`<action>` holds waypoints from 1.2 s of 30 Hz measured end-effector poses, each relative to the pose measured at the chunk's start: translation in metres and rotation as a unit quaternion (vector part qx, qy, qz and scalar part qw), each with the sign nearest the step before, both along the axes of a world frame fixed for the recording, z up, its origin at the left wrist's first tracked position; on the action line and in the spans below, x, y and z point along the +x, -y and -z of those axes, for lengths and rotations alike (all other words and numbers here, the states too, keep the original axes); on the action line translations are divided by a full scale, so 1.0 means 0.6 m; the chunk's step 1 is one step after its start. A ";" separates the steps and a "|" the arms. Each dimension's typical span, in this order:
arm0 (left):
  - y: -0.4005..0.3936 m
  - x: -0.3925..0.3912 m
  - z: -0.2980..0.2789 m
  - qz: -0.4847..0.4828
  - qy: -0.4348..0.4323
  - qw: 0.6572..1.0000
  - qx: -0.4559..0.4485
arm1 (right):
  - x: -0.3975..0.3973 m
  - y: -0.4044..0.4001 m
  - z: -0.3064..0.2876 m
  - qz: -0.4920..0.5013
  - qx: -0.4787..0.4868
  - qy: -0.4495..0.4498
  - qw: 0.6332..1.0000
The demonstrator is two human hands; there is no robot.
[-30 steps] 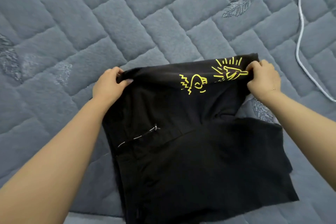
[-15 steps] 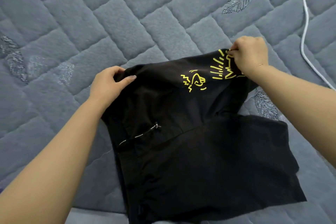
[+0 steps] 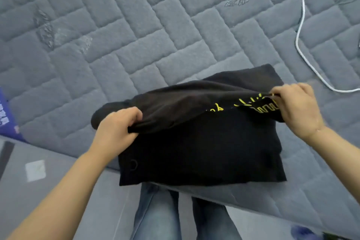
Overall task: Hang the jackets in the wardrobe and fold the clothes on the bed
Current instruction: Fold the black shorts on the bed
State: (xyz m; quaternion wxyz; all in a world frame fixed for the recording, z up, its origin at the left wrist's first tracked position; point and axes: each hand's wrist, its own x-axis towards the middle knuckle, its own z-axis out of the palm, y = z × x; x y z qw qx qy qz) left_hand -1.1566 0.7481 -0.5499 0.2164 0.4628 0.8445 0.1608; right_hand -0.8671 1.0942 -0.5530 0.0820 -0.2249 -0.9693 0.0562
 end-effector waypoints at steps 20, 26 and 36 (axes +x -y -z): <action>0.067 0.289 0.117 -0.034 0.044 0.959 -0.279 | 0.298 0.218 0.172 0.210 -0.274 0.086 0.934; -0.124 0.365 0.102 0.114 0.035 0.983 -0.141 | 0.283 0.257 0.166 0.613 -0.512 -0.173 0.577; -0.128 0.415 0.163 0.223 0.057 0.960 -0.158 | 0.275 0.231 0.216 0.646 -0.530 -0.170 0.523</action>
